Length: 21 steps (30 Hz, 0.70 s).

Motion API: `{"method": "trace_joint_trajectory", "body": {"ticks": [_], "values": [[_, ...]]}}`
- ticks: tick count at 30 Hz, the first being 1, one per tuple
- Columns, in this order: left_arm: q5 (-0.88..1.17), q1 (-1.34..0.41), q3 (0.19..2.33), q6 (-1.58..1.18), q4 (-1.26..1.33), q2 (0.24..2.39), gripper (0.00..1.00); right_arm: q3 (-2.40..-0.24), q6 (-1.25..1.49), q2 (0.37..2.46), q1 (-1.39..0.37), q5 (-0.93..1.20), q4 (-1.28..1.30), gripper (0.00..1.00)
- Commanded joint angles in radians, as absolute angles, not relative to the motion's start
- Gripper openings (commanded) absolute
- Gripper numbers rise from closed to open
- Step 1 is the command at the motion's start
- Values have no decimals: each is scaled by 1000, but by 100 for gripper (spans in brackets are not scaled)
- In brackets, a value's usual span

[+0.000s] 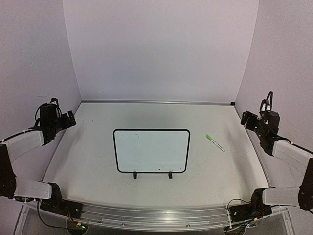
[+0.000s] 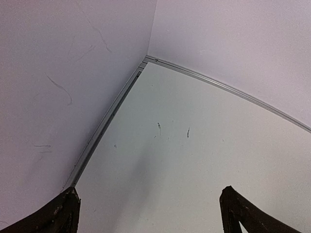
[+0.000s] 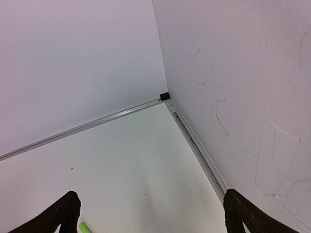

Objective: Write a sentence on the whiteboard
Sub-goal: Pick up the whiteboard marker from the corner of the board.

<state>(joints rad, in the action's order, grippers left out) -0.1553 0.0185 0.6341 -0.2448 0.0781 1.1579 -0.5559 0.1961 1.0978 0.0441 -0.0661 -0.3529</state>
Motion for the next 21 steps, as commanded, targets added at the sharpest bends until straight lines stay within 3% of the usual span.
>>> {"method": "trace_joint_trajectory", "body": {"ticks": [1, 6, 10, 15, 21], "values": [[-172, 17, 722, -298, -63, 1089, 100, -614, 230, 1107, 41, -24, -231, 98], [-150, 17, 918, -400, -327, 1106, 100, -697, 165, 1133, 41, 131, -107, 98], [44, 17, 1111, -329, -501, 1170, 100, -789, 123, 1200, 40, 213, 29, 98], [165, 17, 1228, -243, -566, 1187, 99, -884, 85, 1326, 28, 263, 173, 94], [174, 17, 1188, -128, -495, 1198, 99, -954, 86, 1443, 6, 298, 243, 91]]}}
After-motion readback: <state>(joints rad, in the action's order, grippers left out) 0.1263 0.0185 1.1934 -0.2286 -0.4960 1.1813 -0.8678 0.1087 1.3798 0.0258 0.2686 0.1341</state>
